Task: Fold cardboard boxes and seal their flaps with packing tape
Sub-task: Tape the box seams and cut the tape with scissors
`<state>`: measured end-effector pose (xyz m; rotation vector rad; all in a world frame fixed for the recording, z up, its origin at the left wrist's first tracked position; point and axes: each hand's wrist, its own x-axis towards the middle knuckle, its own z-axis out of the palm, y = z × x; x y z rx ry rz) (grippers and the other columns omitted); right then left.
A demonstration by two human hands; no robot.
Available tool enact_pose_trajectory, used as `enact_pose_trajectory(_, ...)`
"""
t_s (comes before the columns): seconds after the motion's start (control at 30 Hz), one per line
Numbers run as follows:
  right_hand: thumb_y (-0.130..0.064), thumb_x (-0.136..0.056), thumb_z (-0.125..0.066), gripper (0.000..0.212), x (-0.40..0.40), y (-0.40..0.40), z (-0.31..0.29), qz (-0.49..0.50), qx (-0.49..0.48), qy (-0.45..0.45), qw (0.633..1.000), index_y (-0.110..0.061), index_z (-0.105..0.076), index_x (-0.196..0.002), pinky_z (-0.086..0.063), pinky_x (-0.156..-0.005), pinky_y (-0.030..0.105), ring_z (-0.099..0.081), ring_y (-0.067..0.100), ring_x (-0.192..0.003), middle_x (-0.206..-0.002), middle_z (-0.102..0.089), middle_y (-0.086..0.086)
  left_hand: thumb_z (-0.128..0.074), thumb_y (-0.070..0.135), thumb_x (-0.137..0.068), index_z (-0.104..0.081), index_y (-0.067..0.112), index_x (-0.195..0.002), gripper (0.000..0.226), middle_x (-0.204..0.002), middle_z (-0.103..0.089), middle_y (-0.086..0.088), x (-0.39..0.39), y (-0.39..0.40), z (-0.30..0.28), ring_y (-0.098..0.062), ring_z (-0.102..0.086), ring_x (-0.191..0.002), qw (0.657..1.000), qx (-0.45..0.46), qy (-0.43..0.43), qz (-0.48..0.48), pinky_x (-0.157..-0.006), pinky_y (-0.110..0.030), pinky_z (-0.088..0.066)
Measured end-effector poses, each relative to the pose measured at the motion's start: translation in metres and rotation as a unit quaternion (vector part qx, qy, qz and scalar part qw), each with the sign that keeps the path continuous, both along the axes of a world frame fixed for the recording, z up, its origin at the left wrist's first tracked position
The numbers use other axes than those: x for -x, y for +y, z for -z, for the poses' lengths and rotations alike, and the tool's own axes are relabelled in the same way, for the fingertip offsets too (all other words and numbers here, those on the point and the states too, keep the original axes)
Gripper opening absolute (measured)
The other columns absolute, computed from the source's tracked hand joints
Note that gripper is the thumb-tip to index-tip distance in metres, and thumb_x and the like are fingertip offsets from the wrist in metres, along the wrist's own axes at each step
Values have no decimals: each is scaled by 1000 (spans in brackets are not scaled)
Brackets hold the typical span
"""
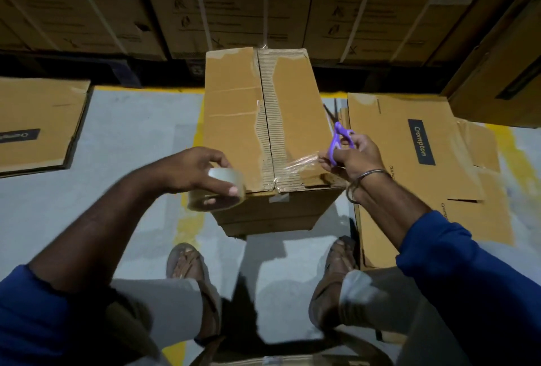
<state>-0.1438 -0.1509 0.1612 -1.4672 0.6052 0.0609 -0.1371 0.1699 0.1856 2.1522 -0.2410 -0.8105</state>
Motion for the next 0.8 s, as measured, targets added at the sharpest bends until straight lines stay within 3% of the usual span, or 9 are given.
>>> enact_pose_trajectory(0.07,21,-90,-51,44,12,-20,-2,24,29,8,999,-5,-54,-125,-60,-57,31,-71,29,-68,-89,-69,27,-92,37,-69,-71,21,-107,47,-97,-74,1,4,23,3,-15,-70,-83,998,-58,-2,9,-66,-22,-53)
enact_pose_trajectory(0.13,20,-94,-48,31,23,-45,0,58,70,24,996,-2,-58,-113,-58,-54,29,-66,27,-66,-80,-64,21,-90,41,-70,-69,26,-109,47,-104,-73,4,7,53,4,-12,-70,-86,994,-104,-4,18,-69,-26,-55)
enact_pose_trajectory(0.2,19,-94,-47,27,28,-73,13,103,101,51,988,1,-61,-110,-58,-51,30,-66,28,-65,-81,-63,23,-88,65,-63,-71,34,-107,57,-104,-76,5,12,87,4,-10,-73,-84,991,-132,-17,20,-72,-32,-58)
enact_pose_trajectory(0.3,19,-84,-47,41,28,-104,44,127,130,76,980,5,-59,-121,-57,-46,35,-72,32,-61,-90,-67,32,-61,102,-45,-72,48,-93,73,-91,-76,15,18,125,10,-2,-71,-82,977,-204,-58,32,-74,-32,-55)
enact_pose_trajectory(0.47,18,-82,-47,57,16,-116,66,130,132,75,980,-5,-52,-135,-55,-49,33,-72,32,-62,-94,-65,35,-65,84,-60,-72,47,-83,44,-86,-74,22,18,124,27,-4,-69,-87,977,-193,-87,44,-85,-34,-54)
enact_pose_trajectory(0.63,15,-82,-48,54,10,-114,68,121,155,80,977,-3,-51,-132,-58,-52,35,-72,26,-58,-94,-68,33,-61,94,-55,-72,45,-80,56,-87,-73,24,13,132,41,-1,-68,-87,979,-186,-71,47,-84,-32,-53)
enact_pose_trajectory(0.8,3,-86,-53,48,6,-108,78,112,166,78,977,-12,-51,-132,-65,-70,45,-76,31,-75,-105,-69,26,-77,66,-71,-74,43,-78,25,-87,-75,16,9,133,54,-12,-71,-90,981,-183,-60,35,-89,-39,-53)
